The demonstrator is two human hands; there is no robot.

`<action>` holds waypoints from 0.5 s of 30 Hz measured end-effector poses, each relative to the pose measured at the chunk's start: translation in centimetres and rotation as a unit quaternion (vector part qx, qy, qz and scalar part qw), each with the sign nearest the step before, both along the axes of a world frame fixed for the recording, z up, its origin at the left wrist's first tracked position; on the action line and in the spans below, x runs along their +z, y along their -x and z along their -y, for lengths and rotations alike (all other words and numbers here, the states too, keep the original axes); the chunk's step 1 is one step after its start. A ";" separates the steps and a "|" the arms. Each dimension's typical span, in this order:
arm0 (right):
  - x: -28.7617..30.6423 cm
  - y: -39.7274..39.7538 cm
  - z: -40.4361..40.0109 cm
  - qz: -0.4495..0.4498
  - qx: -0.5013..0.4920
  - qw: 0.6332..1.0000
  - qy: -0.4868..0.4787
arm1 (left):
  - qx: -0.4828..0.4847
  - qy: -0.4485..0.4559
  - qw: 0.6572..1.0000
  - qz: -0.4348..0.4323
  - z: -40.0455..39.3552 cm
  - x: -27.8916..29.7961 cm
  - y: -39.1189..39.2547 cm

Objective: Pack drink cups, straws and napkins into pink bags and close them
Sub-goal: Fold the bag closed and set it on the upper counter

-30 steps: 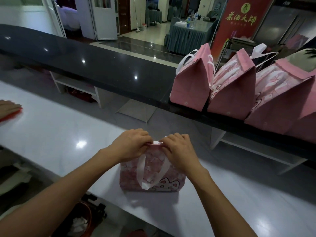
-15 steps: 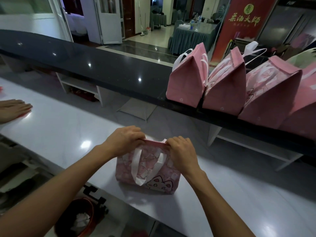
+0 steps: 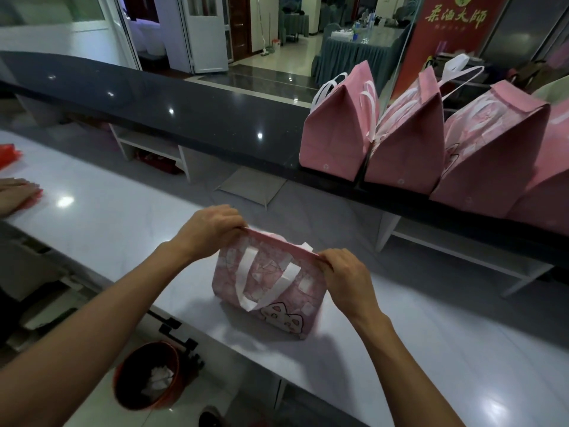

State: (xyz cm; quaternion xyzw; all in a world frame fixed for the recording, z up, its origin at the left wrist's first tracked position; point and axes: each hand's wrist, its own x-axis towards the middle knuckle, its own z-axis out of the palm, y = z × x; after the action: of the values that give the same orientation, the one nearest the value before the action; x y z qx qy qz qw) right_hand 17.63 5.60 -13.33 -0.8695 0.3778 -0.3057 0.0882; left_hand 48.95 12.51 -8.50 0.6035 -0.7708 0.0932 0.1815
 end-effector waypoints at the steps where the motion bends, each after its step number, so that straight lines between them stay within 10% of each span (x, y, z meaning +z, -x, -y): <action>1: -0.2 0.0 -0.1 0.011 -0.002 1.000 0.002 | 0.014 0.005 1.000 -0.001 0.5 -0.1 0.1; 15: -0.6 -5.1 -6.8 0.146 0.076 0.957 -0.239 | 0.199 0.015 0.891 -0.407 -7.7 -8.0 7.1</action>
State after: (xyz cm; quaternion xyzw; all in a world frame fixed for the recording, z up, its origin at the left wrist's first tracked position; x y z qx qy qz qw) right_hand 22.74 12.40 -13.92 -0.7948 0.3557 -0.3225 0.3712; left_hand 41.84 20.23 -16.49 0.7266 -0.4913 -0.1151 0.4663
